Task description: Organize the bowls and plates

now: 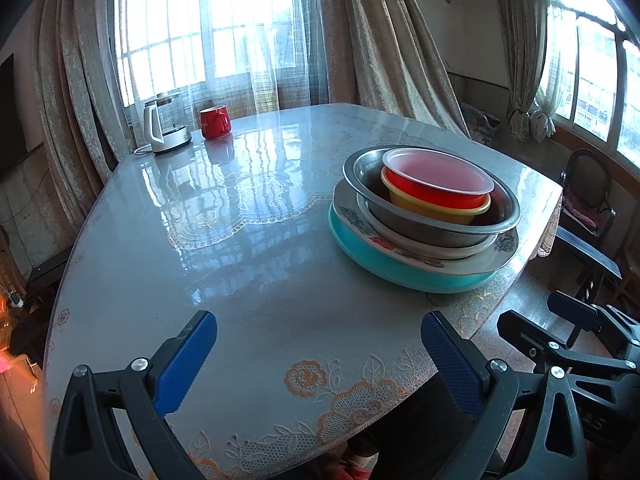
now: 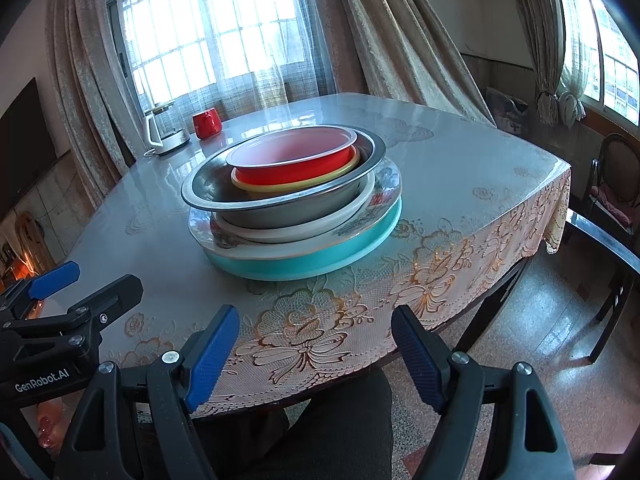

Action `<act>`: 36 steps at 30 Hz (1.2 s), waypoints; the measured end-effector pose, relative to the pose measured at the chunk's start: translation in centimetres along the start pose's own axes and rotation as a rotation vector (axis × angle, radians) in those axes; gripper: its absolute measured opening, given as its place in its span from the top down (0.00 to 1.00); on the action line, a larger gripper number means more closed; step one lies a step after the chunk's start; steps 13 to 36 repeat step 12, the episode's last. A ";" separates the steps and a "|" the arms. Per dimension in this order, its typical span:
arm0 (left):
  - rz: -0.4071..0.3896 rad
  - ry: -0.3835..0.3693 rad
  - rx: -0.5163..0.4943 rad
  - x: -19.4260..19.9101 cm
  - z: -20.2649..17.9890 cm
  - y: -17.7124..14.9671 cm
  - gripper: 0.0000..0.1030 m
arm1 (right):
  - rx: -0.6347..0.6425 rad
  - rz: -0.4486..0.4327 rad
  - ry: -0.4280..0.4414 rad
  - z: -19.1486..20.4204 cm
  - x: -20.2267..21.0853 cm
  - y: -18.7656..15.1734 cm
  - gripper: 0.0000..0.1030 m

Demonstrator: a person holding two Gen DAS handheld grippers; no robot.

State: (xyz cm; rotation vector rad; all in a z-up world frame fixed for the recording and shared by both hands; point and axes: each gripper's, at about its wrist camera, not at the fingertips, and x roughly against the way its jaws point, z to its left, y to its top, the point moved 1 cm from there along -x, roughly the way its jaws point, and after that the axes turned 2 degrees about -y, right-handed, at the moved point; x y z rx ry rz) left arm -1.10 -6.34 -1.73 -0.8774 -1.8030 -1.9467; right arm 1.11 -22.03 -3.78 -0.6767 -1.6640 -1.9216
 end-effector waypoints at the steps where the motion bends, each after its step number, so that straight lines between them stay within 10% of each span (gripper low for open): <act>1: 0.001 0.000 0.000 0.0 0.0 0.0 0.00 | 0.000 0.002 -0.001 0.0 0.0 0.0 0.23; 36: 0.025 -0.005 -0.003 -1.0 -0.3 0.3 0.00 | -0.033 -0.010 -0.003 -1.1 -0.2 0.7 0.23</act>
